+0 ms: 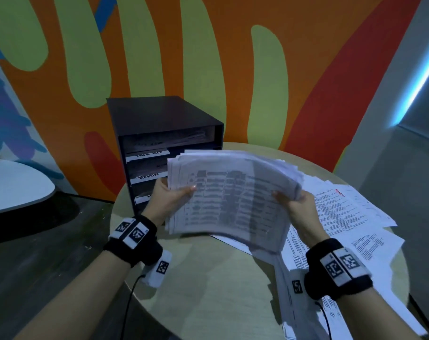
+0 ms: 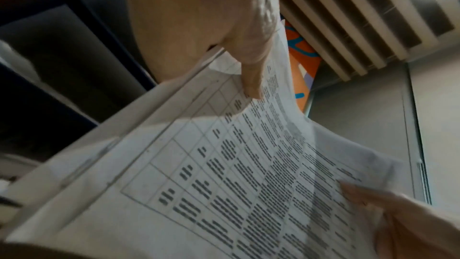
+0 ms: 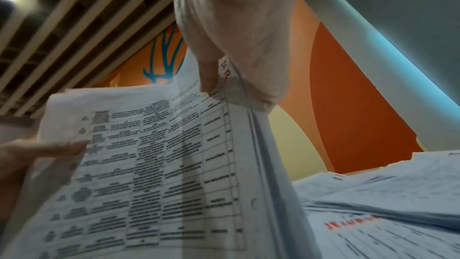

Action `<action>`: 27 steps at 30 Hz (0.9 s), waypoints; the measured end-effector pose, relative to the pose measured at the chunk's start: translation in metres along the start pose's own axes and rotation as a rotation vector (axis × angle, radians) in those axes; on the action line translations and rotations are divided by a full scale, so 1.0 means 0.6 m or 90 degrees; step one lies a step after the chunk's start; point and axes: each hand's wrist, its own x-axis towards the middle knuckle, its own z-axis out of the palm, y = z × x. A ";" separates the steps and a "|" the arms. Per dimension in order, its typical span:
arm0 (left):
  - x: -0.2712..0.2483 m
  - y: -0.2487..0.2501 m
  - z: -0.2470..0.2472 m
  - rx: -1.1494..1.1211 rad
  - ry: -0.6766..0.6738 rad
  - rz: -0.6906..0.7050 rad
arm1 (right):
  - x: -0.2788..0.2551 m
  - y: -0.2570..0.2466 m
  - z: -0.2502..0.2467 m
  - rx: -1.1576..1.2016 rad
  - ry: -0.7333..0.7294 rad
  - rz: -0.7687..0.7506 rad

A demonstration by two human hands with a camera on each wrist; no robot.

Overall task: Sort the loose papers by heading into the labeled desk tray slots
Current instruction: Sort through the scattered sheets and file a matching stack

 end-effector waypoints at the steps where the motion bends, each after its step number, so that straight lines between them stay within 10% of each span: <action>1: 0.004 0.007 -0.002 -0.004 0.006 0.006 | 0.002 -0.008 0.002 0.018 0.002 -0.015; 15: -0.007 -0.066 -0.009 0.052 0.051 -0.131 | -0.025 0.027 0.022 -0.141 -0.121 0.061; 24: 0.011 0.073 -0.078 0.481 0.331 0.383 | -0.047 -0.008 -0.020 0.005 -0.087 0.219; 27: 0.021 0.113 -0.108 0.607 0.353 0.361 | -0.061 -0.010 -0.029 -0.004 -0.132 0.300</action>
